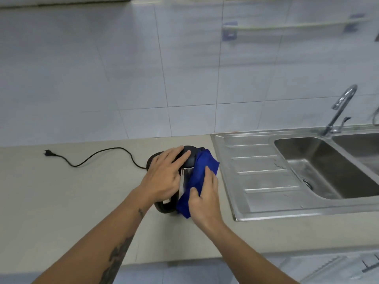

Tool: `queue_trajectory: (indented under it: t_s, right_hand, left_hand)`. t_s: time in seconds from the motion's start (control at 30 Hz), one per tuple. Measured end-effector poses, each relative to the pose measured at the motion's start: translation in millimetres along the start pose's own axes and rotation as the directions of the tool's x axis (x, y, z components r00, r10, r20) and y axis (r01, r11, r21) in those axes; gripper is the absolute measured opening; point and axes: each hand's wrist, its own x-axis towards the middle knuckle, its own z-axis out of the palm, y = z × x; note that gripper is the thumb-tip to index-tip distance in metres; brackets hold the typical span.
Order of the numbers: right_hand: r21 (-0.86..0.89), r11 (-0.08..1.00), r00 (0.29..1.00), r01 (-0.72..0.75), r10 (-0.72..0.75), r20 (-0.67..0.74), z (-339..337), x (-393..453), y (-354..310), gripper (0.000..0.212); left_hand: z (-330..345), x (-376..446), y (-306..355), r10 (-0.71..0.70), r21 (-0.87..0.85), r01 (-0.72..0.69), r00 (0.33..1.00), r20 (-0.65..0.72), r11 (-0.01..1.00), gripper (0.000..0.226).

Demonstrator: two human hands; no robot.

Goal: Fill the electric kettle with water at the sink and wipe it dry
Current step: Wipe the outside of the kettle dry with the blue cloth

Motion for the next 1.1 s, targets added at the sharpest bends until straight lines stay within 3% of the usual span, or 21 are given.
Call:
queue_trajectory:
  t_s: [0.1, 0.27, 0.43, 0.6, 0.7, 0.83, 0.9, 0.97, 1.1]
  right_hand:
    - [-0.126, 0.989, 0.991, 0.080, -0.092, -0.094, 11, -2, 6, 0.062]
    - [-0.313, 0.938, 0.980, 0.147, -0.181, -0.082, 21, 0, 14, 0.053]
    - [-0.162, 0.985, 0.974, 0.057, -0.090, -0.209, 34, 10, 28, 0.066]
    - [0.077, 0.985, 0.981, -0.154, 0.161, -0.104, 34, 10, 41, 0.073]
    - [-0.005, 0.989, 0.979, -0.145, 0.143, -0.148, 42, 11, 21, 0.075]
    - [-0.229, 0.973, 0.982, -0.028, -0.016, -0.190, 62, 4, 8, 0.081]
    - [-0.315, 0.948, 0.976, -0.041, -0.030, -0.217, 73, -3, 18, 0.085]
    - [-0.329, 0.938, 0.973, -0.111, 0.036, -0.226, 77, -5, 31, 0.087]
    - [-0.201, 0.954, 0.969, -0.221, 0.192, -0.156, 70, -9, 42, 0.090]
  left_hand:
    - [9, -3, -13, 0.073, -0.192, -0.070, 0.997, 0.007, 0.979, 0.070]
    - [15, -4, -16, 0.044, -0.398, -0.061, 0.998, -0.052, 0.915, 0.063]
    - [19, -5, -21, 0.051, -0.439, -0.076, 0.996, -0.070, 0.895, 0.066]
    - [20, -8, -20, -0.003, -0.512, -0.023, 0.999, -0.049, 0.859, 0.067]
    - [19, -8, -19, -0.021, -0.523, -0.007, 0.999, -0.049, 0.853, 0.066]
    - [17, -8, -19, -0.022, -0.506, 0.001, 0.999, -0.037, 0.862, 0.063]
    - [15, -8, -21, -0.015, -0.480, -0.004, 0.999, -0.036, 0.877, 0.062]
    - [12, -8, -23, 0.006, -0.427, -0.028, 0.999, -0.052, 0.904, 0.062]
    - [4, -7, -25, 0.017, -0.356, -0.034, 0.999, -0.051, 0.934, 0.063]
